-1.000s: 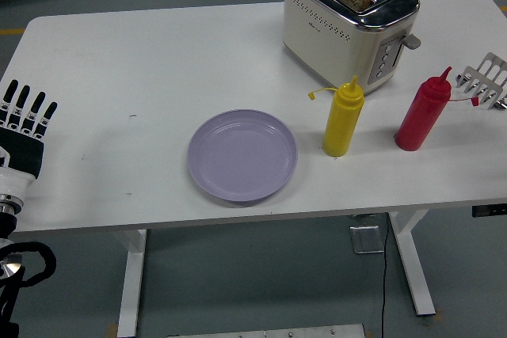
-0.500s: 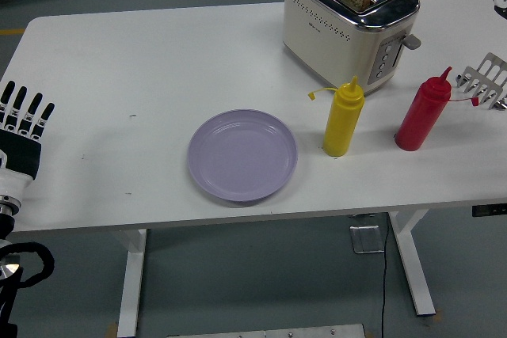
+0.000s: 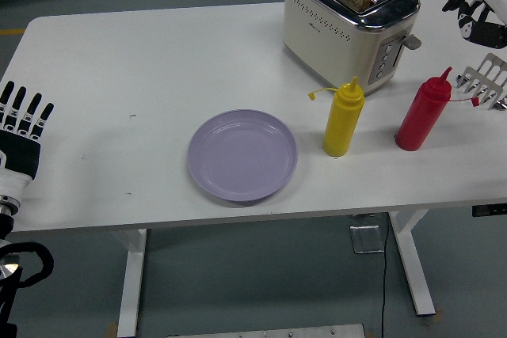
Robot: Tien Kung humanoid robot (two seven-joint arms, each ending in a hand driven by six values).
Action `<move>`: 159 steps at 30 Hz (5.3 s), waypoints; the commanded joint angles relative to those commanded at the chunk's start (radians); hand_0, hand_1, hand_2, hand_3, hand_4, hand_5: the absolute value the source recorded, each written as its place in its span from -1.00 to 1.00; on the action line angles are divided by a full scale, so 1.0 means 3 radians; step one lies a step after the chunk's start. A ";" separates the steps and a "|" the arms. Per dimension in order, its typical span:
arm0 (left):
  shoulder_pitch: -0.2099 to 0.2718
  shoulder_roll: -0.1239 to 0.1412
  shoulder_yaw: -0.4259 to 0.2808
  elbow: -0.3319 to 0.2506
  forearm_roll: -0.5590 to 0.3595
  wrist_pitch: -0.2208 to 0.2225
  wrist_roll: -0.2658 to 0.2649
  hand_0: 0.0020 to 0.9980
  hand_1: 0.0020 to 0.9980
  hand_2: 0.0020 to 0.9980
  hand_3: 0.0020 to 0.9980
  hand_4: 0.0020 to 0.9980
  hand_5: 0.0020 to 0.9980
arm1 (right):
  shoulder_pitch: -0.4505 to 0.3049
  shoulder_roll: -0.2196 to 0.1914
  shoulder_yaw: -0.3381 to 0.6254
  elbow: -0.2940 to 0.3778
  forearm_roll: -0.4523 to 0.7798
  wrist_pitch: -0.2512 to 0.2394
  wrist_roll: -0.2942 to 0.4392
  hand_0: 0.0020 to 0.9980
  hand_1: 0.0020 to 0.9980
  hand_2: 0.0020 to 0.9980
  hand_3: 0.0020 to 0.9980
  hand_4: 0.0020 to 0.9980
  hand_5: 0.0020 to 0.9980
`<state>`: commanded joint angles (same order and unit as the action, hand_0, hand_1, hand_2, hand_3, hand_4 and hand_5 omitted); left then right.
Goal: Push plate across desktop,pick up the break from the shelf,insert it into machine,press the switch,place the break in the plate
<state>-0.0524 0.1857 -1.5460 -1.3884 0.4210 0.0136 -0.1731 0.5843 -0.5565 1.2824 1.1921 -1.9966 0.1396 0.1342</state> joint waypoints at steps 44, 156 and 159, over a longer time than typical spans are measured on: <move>0.0021 0.0000 -0.0045 0.0007 0.0016 -0.0006 0.0029 0.64 0.73 0.89 0.68 0.28 1.00 | 0.0518 0.0219 -0.0675 -0.0572 -0.0417 0.0044 -0.0005 -0.16 0.05 0.17 0.07 -0.74 -0.77; 0.0001 0.0026 -0.0039 0.0049 0.0004 0.0001 0.0028 0.63 0.73 0.88 0.67 0.27 1.00 | 0.2299 0.1492 -0.1423 -0.2363 0.0504 -0.0212 -0.1141 0.33 0.41 0.48 0.69 0.51 -0.21; -0.0003 0.0027 -0.0038 0.0048 0.0003 0.0002 0.0027 0.63 0.73 0.88 0.67 0.27 1.00 | 0.2343 0.1543 -0.1418 -0.2462 0.0429 -0.0239 -0.1144 0.33 0.41 0.48 0.69 0.51 -0.21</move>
<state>-0.0532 0.1939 -1.5573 -1.3739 0.4218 0.0141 -0.1649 1.2873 -0.0936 0.8569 0.4536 -1.8679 0.0678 -0.2090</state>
